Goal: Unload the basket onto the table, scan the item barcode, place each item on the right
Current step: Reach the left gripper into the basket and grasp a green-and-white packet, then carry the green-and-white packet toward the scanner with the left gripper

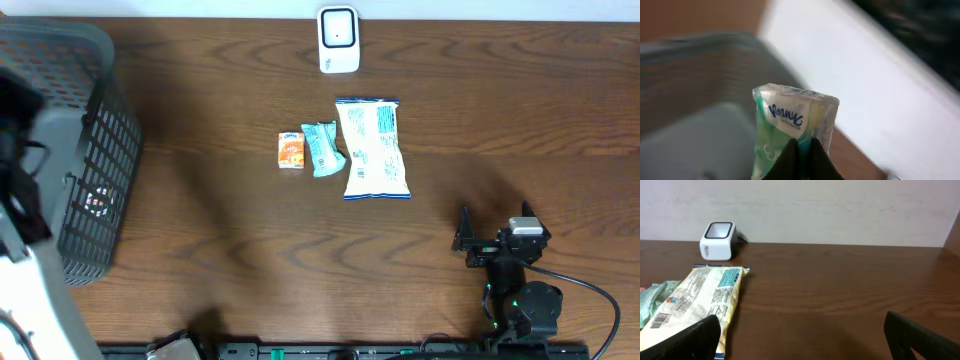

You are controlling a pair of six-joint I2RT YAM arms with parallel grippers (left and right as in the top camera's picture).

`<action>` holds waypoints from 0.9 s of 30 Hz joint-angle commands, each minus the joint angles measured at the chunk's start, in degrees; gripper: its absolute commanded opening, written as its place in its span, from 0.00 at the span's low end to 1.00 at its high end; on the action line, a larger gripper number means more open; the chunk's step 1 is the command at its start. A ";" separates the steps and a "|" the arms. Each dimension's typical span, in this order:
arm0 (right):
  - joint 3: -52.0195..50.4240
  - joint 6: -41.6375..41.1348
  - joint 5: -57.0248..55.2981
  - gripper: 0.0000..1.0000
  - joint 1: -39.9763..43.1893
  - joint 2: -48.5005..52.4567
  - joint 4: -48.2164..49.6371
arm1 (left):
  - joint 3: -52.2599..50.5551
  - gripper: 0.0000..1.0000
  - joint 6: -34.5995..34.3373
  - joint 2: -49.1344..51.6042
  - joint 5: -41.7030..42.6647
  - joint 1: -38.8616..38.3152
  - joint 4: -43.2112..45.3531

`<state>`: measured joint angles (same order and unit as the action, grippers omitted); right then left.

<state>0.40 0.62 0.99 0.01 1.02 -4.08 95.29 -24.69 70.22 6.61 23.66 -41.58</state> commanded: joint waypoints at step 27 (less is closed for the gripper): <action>-0.11 -0.59 -0.44 0.99 -0.44 -0.09 -0.26 | -1.36 0.07 4.07 44.13 -7.72 -38.12 -4.59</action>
<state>0.40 0.62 0.99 0.01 1.02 -4.08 94.28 -21.76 111.07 0.89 -13.45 -45.89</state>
